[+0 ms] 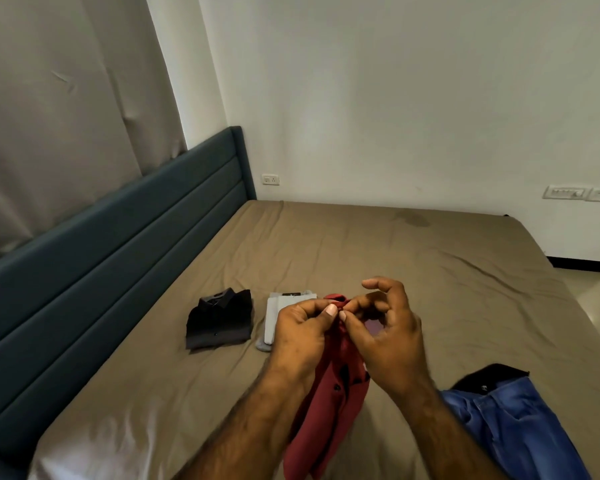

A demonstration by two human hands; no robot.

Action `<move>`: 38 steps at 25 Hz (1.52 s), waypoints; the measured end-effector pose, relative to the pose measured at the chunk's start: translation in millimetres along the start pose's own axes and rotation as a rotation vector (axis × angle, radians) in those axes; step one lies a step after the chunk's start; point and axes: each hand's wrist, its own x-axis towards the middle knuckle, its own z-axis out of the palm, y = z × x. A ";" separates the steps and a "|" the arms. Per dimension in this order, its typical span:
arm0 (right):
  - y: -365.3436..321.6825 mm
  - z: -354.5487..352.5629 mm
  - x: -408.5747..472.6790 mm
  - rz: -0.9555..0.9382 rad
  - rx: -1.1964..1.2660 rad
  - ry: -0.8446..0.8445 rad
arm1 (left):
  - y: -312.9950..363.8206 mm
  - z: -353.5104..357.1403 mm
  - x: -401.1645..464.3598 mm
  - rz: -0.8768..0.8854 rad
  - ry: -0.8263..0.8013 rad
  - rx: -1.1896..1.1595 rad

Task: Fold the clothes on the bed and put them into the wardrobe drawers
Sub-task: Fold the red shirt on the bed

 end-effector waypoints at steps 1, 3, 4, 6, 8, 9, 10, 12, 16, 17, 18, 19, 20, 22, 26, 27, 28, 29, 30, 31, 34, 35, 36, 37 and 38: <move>3.9 -0.8 -0.6 0.037 0.017 0.004 | -3.5 -0.2 -0.1 -0.018 -0.008 -0.037; 12.3 -3.0 3.7 0.022 -0.049 -0.045 | -8.0 -2.7 3.3 -0.017 -0.042 -0.083; 19.7 -5.4 1.0 0.017 -0.090 -0.099 | -15.8 -4.0 2.7 -0.021 -0.060 -0.089; 28.0 -7.6 1.7 0.054 -0.066 -0.141 | -22.3 -8.5 4.6 -0.003 -0.102 -0.083; 36.1 -8.9 -0.7 0.138 -0.006 -0.083 | -33.0 -11.0 4.5 -0.037 -0.138 -0.073; 39.2 -7.7 -4.5 0.132 -0.014 -0.048 | -35.6 -12.0 2.8 -0.065 -0.138 -0.072; 41.5 -7.1 -7.0 0.104 -0.035 -0.026 | -35.6 -12.3 2.7 -0.104 -0.129 -0.066; 43.9 -0.1 -12.4 0.034 -0.079 -0.017 | -33.9 -17.4 3.8 -0.190 -0.091 -0.054; 46.0 8.4 -19.9 -0.067 -0.172 -0.028 | -30.2 -29.2 11.1 -0.260 -0.090 0.169; 46.8 9.3 -21.9 -0.082 -0.192 -0.035 | -29.1 -29.9 10.7 -0.253 -0.091 0.223; 47.5 13.8 -22.3 -0.102 -0.212 -0.037 | -30.1 -33.1 14.0 -0.234 -0.091 0.262; 49.1 19.1 -21.9 -0.118 -0.238 -0.034 | -31.8 -36.4 19.4 -0.208 -0.092 0.292; 48.3 20.3 -22.6 -0.131 -0.253 -0.028 | -31.2 -36.2 19.8 -0.179 -0.091 0.309; 52.0 30.4 -19.9 -0.125 -0.255 -0.023 | -28.9 -42.7 26.4 -0.166 -0.110 0.276; 48.7 42.5 -14.8 0.117 -0.054 -0.085 | -30.4 -55.7 33.2 -0.248 -0.125 0.004; 47.9 61.1 -7.6 0.139 -0.094 -0.096 | -30.5 -74.3 45.6 -0.276 -0.154 -0.054; 46.9 69.4 -4.0 0.149 -0.144 -0.114 | -29.5 -84.3 50.4 -0.284 -0.177 -0.075; 44.0 67.3 -3.5 0.132 -0.190 -0.132 | -27.2 -84.1 48.1 -0.286 -0.177 -0.091; 41.6 73.6 -0.6 0.115 -0.251 -0.136 | -26.2 -92.8 52.8 -0.292 -0.193 -0.102; 42.0 85.4 3.0 0.107 -0.304 -0.124 | -25.9 -106.9 61.6 -0.290 -0.224 -0.102; 35.4 112.5 3.2 0.035 -0.437 -0.090 | -24.4 -133.2 80.2 -0.285 -0.246 -0.072; 33.7 117.1 2.8 0.028 -0.466 -0.091 | -22.0 -136.8 81.3 -0.283 -0.237 -0.076; 30.8 126.9 3.6 0.026 -0.498 -0.097 | -19.7 -144.5 84.2 -0.304 -0.231 -0.095; 28.5 139.9 4.0 0.041 -0.514 -0.101 | -17.7 -155.5 87.9 -0.341 -0.238 -0.123; 26.9 143.6 5.3 0.061 -0.492 -0.095 | -14.7 -158.9 86.7 -0.371 -0.245 -0.158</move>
